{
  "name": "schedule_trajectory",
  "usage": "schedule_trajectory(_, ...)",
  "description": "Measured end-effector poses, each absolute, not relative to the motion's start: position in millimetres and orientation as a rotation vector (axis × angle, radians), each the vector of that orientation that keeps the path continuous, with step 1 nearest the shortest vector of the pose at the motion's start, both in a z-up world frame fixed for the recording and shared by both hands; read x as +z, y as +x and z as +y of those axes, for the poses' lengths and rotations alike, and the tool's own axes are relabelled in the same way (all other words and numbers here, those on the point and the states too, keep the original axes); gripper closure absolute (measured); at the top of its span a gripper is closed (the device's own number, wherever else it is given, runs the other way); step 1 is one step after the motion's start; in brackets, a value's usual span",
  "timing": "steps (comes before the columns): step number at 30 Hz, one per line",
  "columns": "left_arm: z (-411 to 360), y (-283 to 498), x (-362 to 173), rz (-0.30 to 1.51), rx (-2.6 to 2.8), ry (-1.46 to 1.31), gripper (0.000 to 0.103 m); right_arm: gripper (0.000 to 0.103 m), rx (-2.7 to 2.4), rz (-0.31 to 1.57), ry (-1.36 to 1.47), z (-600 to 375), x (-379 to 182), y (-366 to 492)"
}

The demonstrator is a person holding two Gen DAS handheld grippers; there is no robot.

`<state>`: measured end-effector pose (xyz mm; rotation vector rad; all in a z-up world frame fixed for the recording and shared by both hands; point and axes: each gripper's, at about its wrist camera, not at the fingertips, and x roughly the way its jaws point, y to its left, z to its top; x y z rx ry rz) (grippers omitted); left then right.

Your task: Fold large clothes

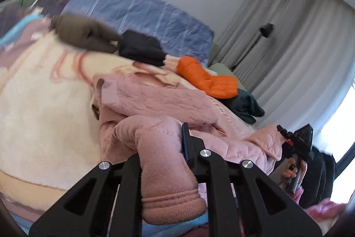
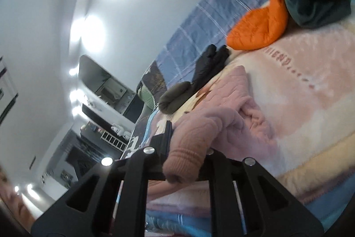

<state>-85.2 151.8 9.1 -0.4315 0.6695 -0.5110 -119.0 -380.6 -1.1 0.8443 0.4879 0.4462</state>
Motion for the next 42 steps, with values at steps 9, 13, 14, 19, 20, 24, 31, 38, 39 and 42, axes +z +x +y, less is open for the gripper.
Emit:
schedule_trajectory(9, 155, 38, -22, 0.784, -0.419, -0.47, 0.085, 0.091, 0.314, 0.625, 0.794, -370, -13, 35)
schedule_trajectory(13, 158, 89, -59, 0.885, -0.36, -0.485, 0.082, 0.087, 0.24, 0.76, 0.778, -362, -56, 98)
schedule_trajectory(14, 160, 98, -72, 0.917, -0.353, -0.502, 0.082, 0.087, 0.228, 0.777, 0.78, -361, -64, 103)
schedule_trajectory(19, 171, 95, -75, 0.905, -0.417, -0.533, 0.079, 0.06, 0.297, 0.76, 0.801, -365, -73, 100)
schedule_trajectory(20, 171, 92, -71, 0.901, -0.427, -0.526, 0.077, 0.049, 0.297, 0.744, 0.789, -367, -67, 96)
schedule_trajectory(24, 168, 74, -40, 0.85, -0.474, -0.472, 0.063, 0.034, 0.248, 0.629, 0.636, -373, -29, 64)
schedule_trajectory(31, 182, 33, -3, 0.664, -0.319, -0.312, 0.027, 0.023, 0.24, 0.639, 0.264, -337, -18, 30)
schedule_trajectory(38, 143, 24, -26, 0.75, -0.338, -0.094, 0.027, 0.023, 0.206, 0.767, 0.171, -308, -50, 57)
schedule_trajectory(39, 138, 30, -32, 0.772, -0.329, -0.071, 0.027, 0.023, 0.207, 0.769, 0.184, -309, -51, 63)
schedule_trajectory(42, 141, 49, -45, 0.814, -0.306, -0.085, 0.027, 0.023, 0.182, 0.774, 0.259, -321, -53, 83)
